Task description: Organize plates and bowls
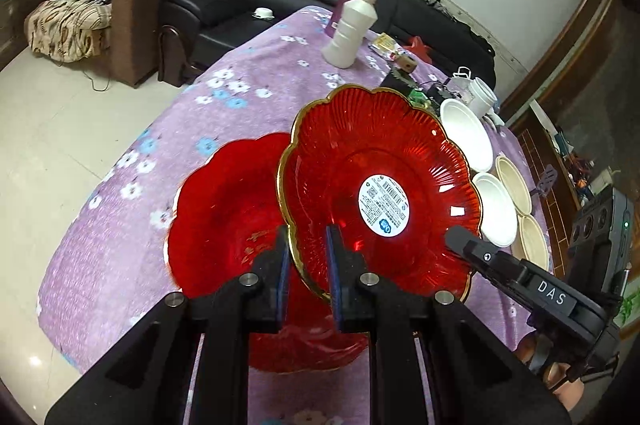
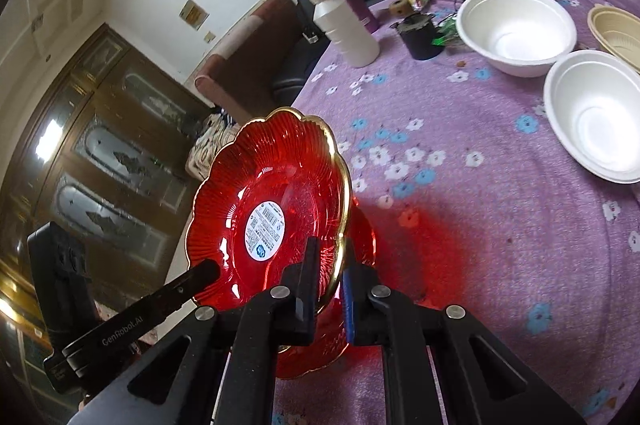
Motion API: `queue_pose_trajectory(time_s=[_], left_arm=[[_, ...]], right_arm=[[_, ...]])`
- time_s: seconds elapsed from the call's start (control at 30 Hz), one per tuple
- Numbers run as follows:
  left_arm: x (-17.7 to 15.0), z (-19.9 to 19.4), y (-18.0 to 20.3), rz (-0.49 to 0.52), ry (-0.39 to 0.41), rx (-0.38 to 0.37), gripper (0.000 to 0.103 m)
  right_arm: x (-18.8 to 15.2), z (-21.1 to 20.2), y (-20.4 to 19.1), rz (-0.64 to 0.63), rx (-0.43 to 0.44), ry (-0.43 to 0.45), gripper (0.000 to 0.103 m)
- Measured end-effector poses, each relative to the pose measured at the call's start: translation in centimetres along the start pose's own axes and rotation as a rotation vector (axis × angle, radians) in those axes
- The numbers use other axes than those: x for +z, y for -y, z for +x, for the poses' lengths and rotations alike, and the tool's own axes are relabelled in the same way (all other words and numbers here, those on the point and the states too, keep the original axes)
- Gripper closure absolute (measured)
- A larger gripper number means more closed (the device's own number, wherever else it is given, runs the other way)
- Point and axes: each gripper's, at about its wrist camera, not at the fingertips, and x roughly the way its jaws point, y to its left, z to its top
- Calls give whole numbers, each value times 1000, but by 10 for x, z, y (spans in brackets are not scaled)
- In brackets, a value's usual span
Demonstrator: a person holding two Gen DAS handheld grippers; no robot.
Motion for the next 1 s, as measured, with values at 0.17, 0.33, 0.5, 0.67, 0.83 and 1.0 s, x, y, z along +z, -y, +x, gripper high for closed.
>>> queue_pose_trajectory(time_s=[0.17, 0.33, 0.5, 0.67, 0.83, 1.0], left_arm=[[-9, -2, -9, -11, 10, 17, 89], [-15, 2, -13, -12, 14, 48, 89], [-23, 6, -17, -19, 16, 83, 89], [-27, 9, -17, -14, 16, 103, 89], [-28, 8, -16, -9, 28, 118, 89], [-29, 9, -17, -7, 30, 128, 89]], right_arm=[[-7, 7, -7, -20, -3, -17, 94], [-11, 12, -11, -33, -8, -30, 94], [-13, 20, -10, -38, -12, -52, 94], [-14, 24, -8, -35, -18, -60, 94], [-14, 25, -9, -39, -20, -61, 94], [-14, 27, -9, -41, -20, -66, 94]])
